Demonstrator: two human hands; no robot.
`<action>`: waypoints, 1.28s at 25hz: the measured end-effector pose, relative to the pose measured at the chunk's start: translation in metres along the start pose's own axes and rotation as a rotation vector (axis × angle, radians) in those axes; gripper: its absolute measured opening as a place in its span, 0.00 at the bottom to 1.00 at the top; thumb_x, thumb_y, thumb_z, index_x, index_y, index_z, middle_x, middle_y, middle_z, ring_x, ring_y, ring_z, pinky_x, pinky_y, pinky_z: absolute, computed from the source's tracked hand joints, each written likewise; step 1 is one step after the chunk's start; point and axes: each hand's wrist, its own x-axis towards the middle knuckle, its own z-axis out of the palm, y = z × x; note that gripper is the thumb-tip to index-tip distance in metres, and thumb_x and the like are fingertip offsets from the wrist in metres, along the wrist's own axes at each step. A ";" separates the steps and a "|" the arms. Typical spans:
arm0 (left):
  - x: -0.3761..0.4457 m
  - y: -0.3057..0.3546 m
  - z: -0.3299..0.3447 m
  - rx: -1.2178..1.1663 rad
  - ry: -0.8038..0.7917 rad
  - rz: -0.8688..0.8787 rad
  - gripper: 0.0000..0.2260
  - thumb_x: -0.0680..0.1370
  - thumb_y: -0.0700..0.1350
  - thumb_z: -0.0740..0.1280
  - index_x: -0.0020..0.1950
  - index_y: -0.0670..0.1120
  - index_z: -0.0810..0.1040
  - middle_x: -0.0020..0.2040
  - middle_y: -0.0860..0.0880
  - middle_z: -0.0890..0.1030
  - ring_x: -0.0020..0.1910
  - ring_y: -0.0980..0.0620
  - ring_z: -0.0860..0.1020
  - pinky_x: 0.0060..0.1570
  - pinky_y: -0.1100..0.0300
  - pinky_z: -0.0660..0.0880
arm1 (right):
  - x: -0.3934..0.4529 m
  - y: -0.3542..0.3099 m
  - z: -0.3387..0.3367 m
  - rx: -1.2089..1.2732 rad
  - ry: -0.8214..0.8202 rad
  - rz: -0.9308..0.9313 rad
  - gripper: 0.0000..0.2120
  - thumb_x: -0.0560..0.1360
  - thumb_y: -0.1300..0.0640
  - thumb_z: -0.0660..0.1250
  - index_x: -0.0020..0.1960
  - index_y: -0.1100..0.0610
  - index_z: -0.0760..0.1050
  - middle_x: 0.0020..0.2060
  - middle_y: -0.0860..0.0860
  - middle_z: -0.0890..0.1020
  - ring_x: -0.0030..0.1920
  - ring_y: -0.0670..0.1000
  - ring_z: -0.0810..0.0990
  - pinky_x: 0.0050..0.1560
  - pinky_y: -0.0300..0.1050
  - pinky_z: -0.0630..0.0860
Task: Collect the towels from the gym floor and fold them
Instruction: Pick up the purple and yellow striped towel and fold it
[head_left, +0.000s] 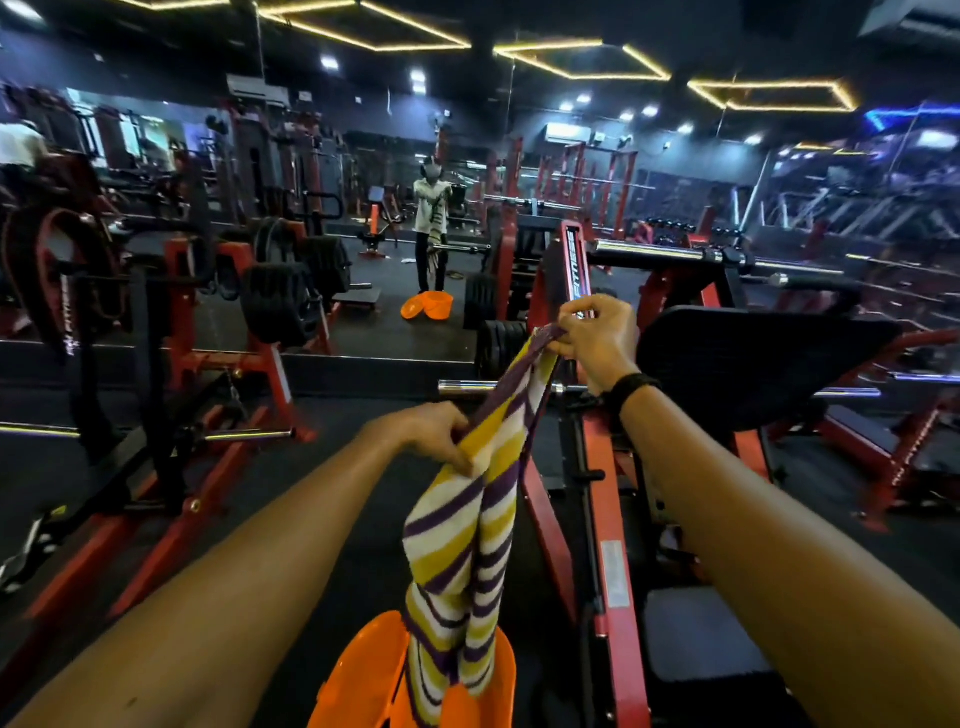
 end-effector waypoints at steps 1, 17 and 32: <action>0.006 -0.014 -0.008 0.091 -0.054 -0.033 0.09 0.71 0.48 0.74 0.50 0.48 0.80 0.46 0.51 0.82 0.45 0.52 0.81 0.47 0.59 0.77 | 0.012 0.008 -0.005 0.005 0.051 0.010 0.11 0.73 0.71 0.65 0.36 0.57 0.75 0.37 0.56 0.79 0.33 0.52 0.81 0.28 0.40 0.79; 0.115 0.029 -0.112 -0.230 0.556 0.129 0.09 0.67 0.44 0.77 0.37 0.45 0.77 0.30 0.53 0.75 0.30 0.58 0.71 0.34 0.61 0.68 | 0.126 0.060 0.048 -0.420 -0.823 -0.432 0.10 0.69 0.62 0.75 0.36 0.55 0.75 0.32 0.53 0.75 0.34 0.50 0.72 0.37 0.48 0.69; 0.135 -0.008 -0.131 -0.695 0.625 0.136 0.18 0.66 0.39 0.78 0.46 0.47 0.71 0.45 0.41 0.77 0.43 0.50 0.76 0.38 0.58 0.75 | 0.141 0.063 0.077 -0.056 -0.837 -0.119 0.14 0.72 0.62 0.72 0.54 0.67 0.76 0.48 0.63 0.82 0.46 0.56 0.81 0.52 0.53 0.79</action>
